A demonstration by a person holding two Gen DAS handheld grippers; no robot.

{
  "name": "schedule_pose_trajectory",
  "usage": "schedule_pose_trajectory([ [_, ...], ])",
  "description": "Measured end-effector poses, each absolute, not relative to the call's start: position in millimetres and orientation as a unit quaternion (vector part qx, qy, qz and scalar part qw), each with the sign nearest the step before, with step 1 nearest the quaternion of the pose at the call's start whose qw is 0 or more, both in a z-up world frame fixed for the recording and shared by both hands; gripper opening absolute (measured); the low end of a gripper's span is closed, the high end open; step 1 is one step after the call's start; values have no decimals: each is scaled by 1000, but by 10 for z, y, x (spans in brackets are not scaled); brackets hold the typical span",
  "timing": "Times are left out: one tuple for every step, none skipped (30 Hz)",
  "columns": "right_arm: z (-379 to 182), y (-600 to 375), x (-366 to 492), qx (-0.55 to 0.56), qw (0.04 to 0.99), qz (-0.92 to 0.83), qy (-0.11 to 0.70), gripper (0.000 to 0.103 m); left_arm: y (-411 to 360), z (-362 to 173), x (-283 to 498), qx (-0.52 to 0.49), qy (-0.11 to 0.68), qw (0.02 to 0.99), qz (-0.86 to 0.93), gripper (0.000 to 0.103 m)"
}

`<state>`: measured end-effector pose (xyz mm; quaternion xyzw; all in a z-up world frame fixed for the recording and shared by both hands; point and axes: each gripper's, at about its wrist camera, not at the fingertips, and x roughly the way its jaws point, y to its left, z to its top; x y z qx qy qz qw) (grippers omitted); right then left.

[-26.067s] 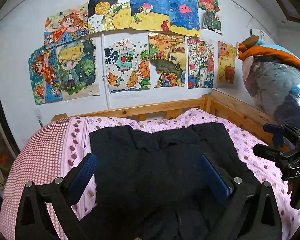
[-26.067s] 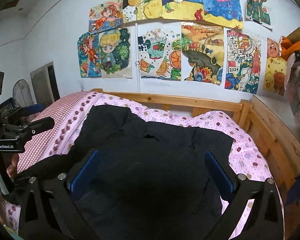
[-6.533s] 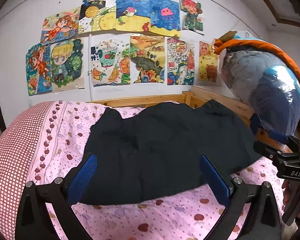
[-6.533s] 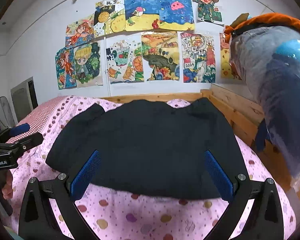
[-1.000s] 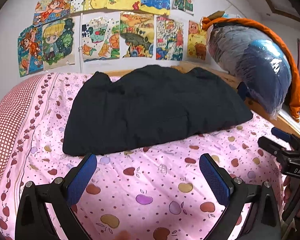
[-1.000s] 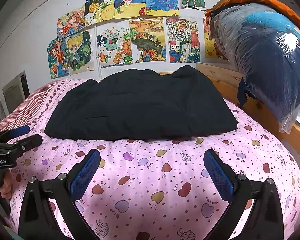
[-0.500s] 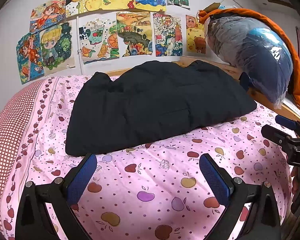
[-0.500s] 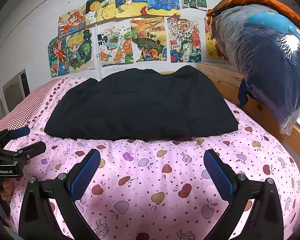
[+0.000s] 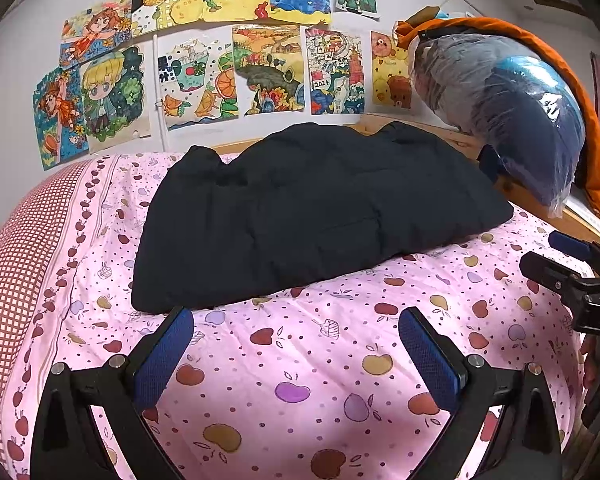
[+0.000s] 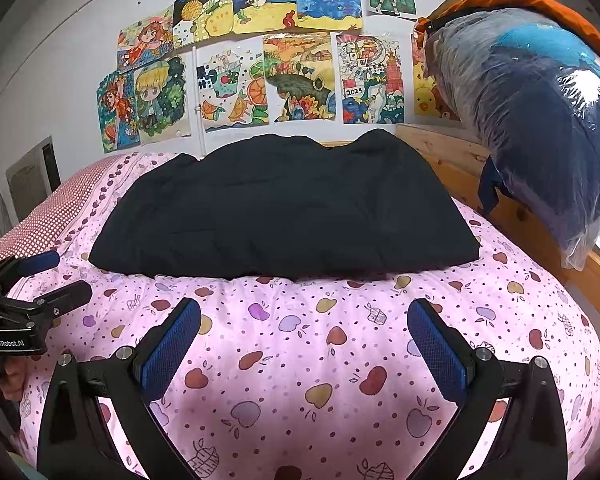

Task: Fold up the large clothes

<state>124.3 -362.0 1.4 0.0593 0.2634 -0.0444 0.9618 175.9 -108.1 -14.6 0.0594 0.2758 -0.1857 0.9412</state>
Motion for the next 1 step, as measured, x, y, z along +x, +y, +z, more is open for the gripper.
schedule_pose_trajectory([
  [7,-3618,1240,60,962,-45,264,101,-1082,-146,1762,60,276,941,-185,103],
])
